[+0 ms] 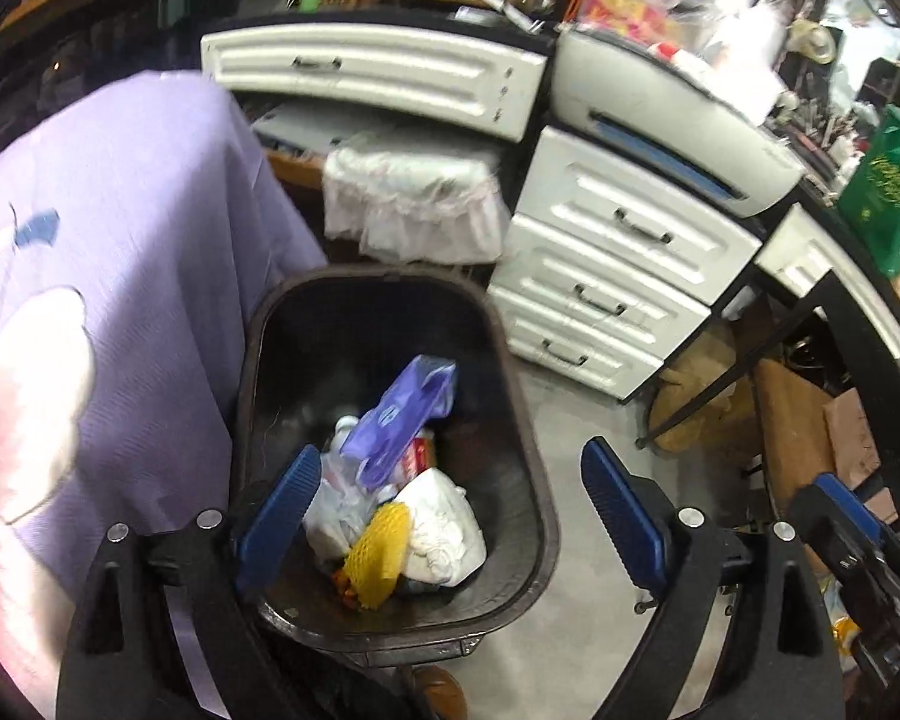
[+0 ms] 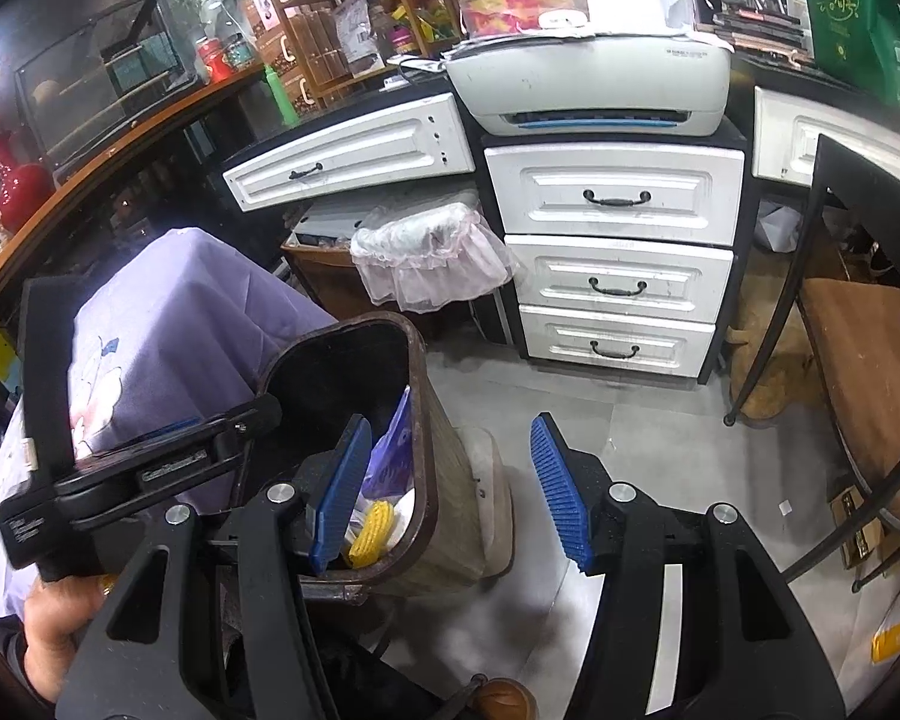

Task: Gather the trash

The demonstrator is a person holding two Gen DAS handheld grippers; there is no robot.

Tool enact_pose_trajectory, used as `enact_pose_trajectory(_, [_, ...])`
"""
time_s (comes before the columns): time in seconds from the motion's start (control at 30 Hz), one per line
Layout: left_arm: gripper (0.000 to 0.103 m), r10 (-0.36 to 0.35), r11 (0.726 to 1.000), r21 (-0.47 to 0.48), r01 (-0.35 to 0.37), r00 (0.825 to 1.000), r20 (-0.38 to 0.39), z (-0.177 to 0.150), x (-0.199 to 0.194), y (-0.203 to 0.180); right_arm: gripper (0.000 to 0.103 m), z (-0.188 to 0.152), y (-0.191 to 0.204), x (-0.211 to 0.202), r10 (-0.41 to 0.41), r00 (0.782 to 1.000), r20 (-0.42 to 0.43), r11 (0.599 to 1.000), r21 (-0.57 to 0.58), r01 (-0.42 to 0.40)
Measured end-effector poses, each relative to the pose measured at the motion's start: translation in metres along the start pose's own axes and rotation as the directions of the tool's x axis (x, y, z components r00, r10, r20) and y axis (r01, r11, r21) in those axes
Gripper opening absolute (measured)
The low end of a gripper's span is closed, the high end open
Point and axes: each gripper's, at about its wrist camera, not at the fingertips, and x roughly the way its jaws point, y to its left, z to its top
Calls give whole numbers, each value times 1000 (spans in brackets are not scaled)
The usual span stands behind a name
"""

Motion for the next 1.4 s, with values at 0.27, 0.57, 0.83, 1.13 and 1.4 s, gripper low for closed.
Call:
enact_pose_trajectory(0.27, [97, -68, 996, 72, 56, 983, 173, 1, -67, -15, 84, 8, 14, -38, -90, 988, 128, 994, -42, 96])
enact_pose_trajectory(0.57, [97, -11, 981, 184, -61, 930, 368, -22, -158, 1, 94, 7, 55, -97, -38, 969, 244, 992, -108, 66])
enact_pose_trajectory(0.83, [98, 139, 972, 114, -206, 891, 432, -46, -217, 39, 97, -9, 122, -138, 95, 961, 261, 982, -184, -47])
enact_pose_trajectory(1.13, [97, 211, 966, 2, -257, 799, 563, -93, -290, 70, 97, -53, 177, -176, 171, 939, 297, 950, -303, -77])
enact_pose_trajectory(1.4, [98, 268, 955, -53, -290, 776, 571, -124, -314, 80, 97, -71, 189, -209, 202, 914, 351, 945, -317, -87])
